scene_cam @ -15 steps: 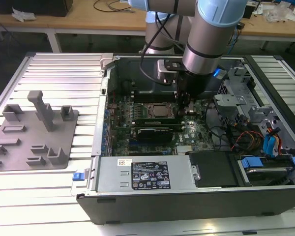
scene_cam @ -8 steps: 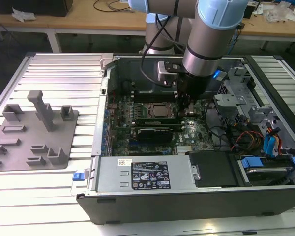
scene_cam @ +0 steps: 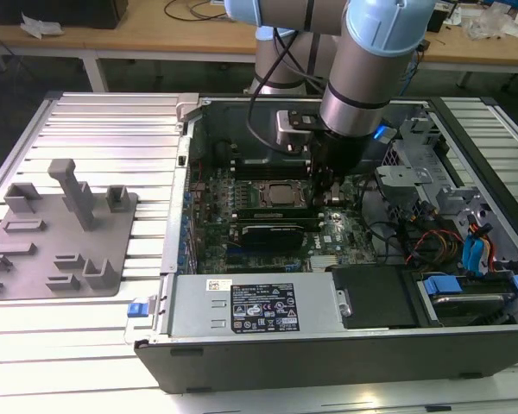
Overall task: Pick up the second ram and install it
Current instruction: 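Press down the second ram until it locks into place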
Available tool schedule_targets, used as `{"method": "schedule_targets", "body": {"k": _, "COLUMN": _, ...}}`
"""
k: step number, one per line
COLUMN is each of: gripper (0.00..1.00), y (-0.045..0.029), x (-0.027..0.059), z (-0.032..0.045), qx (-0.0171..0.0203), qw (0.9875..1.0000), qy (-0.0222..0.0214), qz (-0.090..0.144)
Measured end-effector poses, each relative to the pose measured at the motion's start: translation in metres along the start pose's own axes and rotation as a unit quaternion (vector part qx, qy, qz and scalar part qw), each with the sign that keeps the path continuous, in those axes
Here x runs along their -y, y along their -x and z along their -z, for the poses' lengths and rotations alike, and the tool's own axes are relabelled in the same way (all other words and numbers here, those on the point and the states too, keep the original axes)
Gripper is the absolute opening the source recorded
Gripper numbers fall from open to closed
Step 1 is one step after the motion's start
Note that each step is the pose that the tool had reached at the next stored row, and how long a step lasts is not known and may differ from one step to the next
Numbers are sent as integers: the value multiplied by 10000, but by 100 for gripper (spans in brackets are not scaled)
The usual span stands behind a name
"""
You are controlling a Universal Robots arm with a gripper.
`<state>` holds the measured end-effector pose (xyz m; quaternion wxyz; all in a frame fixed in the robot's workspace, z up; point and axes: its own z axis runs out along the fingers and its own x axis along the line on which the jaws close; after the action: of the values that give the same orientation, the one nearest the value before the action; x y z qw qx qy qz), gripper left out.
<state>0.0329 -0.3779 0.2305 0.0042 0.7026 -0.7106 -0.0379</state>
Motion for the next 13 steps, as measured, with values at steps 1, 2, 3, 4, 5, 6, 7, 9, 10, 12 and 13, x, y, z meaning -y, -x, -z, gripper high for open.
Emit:
{"method": "schedule_targets", "body": {"k": 1, "gripper": 8, "y": -1, "x": 1, "z": -9, "qx": -1, "qw": 10000, "qy": 0, "qz": 0}}
{"method": "schedule_targets", "body": {"k": 2, "gripper": 8, "y": -1, "x": 0, "z": -10, "qx": -2, "qw": 10000, "qy": 1, "qz": 0}}
{"method": "schedule_targets", "body": {"k": 3, "gripper": 8, "y": -1, "x": 1, "z": -12, "qx": 0, "qw": 10000, "qy": 1, "qz": 0}}
{"method": "schedule_targets", "body": {"k": 4, "gripper": 8, "y": -1, "x": 1, "z": -14, "qx": 0, "qw": 10000, "qy": 0, "qz": 0}}
{"method": "schedule_targets", "body": {"k": 5, "gripper": 8, "y": -1, "x": 1, "z": -21, "qx": -1, "qw": 10000, "qy": 0, "qz": 0}}
{"method": "schedule_targets", "body": {"k": 6, "gripper": 8, "y": -2, "x": 1, "z": -22, "qx": -2, "qw": 10000, "qy": 1, "qz": 0}}
{"method": "schedule_targets", "body": {"k": 7, "gripper": 8, "y": -2, "x": 1, "z": -23, "qx": -1, "qw": 10000, "qy": 1, "qz": 0}}
{"method": "schedule_targets", "body": {"k": 9, "gripper": 8, "y": 0, "x": 1, "z": -20, "qx": 3, "qw": 10000, "qy": 0, "qz": 0}}
{"method": "schedule_targets", "body": {"k": 10, "gripper": 8, "y": 3, "x": -1, "z": 17, "qx": 10, "qw": 10000, "qy": -1, "qz": 0}}
{"method": "schedule_targets", "body": {"k": 12, "gripper": 8, "y": 6, "x": -7, "z": 109, "qx": 2, "qw": 10000, "qy": 0, "qz": -1}}
{"method": "schedule_targets", "body": {"k": 13, "gripper": 8, "y": 6, "x": -8, "z": 131, "qx": 1, "qw": 10000, "qy": 0, "qz": -1}}
